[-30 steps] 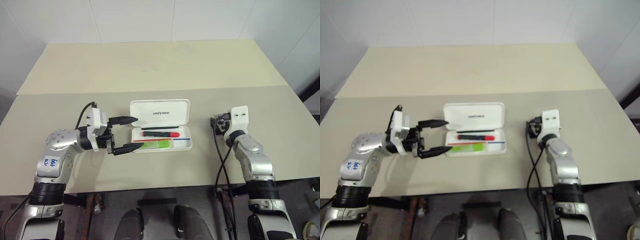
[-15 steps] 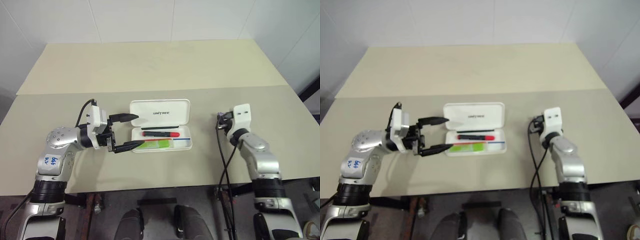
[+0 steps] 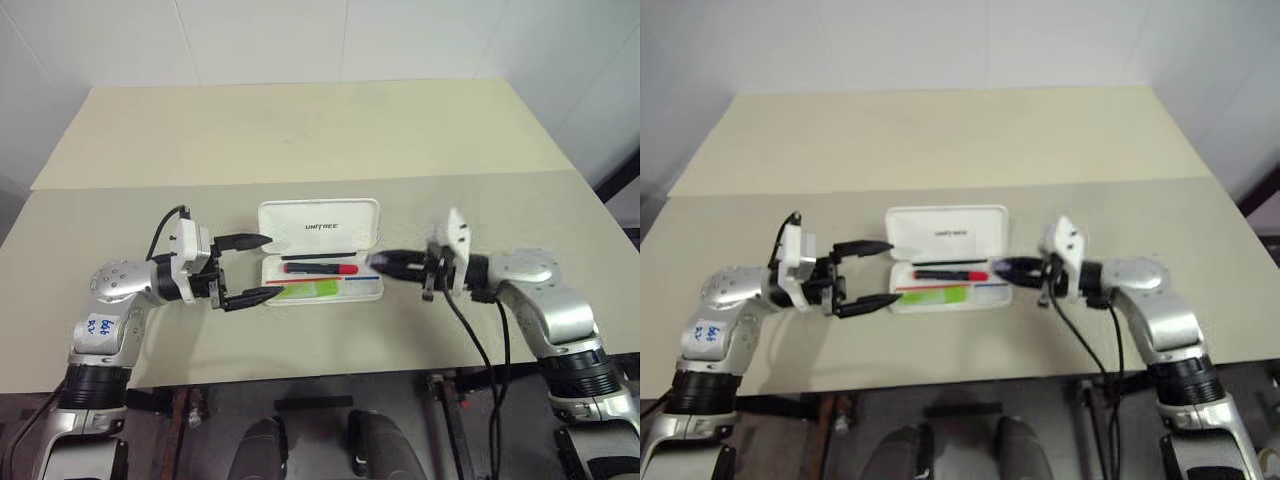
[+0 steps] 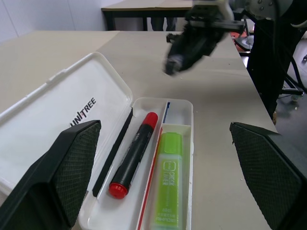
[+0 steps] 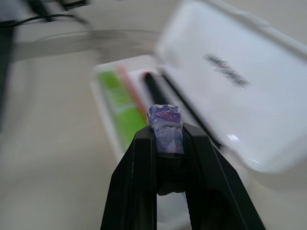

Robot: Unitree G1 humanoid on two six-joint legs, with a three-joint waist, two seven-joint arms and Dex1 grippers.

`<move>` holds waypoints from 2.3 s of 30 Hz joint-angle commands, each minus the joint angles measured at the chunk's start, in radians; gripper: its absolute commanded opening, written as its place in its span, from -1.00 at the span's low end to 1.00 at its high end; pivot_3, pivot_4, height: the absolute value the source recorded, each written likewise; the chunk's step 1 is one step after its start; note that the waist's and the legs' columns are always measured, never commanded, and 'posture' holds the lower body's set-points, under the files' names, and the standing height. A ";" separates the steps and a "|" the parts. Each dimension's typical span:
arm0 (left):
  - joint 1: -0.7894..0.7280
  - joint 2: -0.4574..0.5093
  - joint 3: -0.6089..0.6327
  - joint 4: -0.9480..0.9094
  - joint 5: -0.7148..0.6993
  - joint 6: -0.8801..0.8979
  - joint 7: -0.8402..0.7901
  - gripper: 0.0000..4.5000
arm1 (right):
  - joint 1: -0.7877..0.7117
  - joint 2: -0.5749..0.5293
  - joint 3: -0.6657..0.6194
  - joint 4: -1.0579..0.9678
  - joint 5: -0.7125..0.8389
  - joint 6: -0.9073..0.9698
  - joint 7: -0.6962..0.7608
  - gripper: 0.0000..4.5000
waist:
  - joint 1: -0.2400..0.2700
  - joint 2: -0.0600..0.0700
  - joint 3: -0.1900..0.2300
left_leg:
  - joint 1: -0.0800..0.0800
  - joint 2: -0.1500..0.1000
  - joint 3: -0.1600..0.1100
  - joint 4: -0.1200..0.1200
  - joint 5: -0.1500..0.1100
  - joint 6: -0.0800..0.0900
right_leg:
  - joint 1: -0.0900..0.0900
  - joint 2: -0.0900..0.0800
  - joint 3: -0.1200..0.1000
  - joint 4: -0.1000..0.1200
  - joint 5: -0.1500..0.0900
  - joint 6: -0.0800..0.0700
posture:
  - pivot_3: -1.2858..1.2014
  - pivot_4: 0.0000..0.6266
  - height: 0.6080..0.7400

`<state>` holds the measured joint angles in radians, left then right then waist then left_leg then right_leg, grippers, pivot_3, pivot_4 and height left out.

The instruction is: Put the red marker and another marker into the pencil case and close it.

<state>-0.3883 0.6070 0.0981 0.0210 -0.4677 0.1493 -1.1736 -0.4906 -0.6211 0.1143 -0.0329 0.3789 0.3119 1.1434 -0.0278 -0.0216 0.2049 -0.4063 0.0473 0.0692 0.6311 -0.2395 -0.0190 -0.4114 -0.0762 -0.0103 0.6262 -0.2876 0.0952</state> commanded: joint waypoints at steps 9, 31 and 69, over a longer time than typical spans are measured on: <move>0.022 0.021 0.022 -0.038 -0.013 -0.002 0.006 1.00 | -0.144 0.083 0.102 0.262 -0.109 -0.236 0.162 -0.83 | 0.000 0.000 0.000 | 0.000 0.000 0.000 -0.001 0.000 0.000 | -0.001 0.000 0.000 0.000 0.001 -0.001 | 0.03 -0.52 1.00; 0.014 0.037 0.028 -0.046 -0.020 0.006 0.024 1.00 | -0.192 0.092 0.085 0.454 -0.149 -0.325 0.226 -0.67 | -0.001 0.000 0.000 | 0.000 0.000 0.000 0.000 0.000 0.000 | 0.000 -0.001 0.000 0.000 0.001 -0.001 | 0.03 -0.52 1.00; 0.070 0.086 0.140 0.015 -0.074 0.010 -0.025 0.30 | 0.063 -0.185 -0.314 0.055 0.088 -0.145 0.135 1.00 | 0.000 0.000 0.000 | 0.001 0.001 0.001 -0.001 0.000 0.000 | 0.000 -0.002 0.000 -0.001 0.001 -0.002 | 0.03 -0.52 1.00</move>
<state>-0.3128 0.6792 0.2068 0.0428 -0.5122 0.1725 -1.1910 -0.4167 -0.7889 -0.1683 0.0399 0.4420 0.1763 1.2802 -0.0278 -0.0215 0.2049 -0.4055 0.0480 0.0701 0.6302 -0.2397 -0.0194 -0.4116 -0.0779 -0.0106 0.6253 -0.2869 0.0928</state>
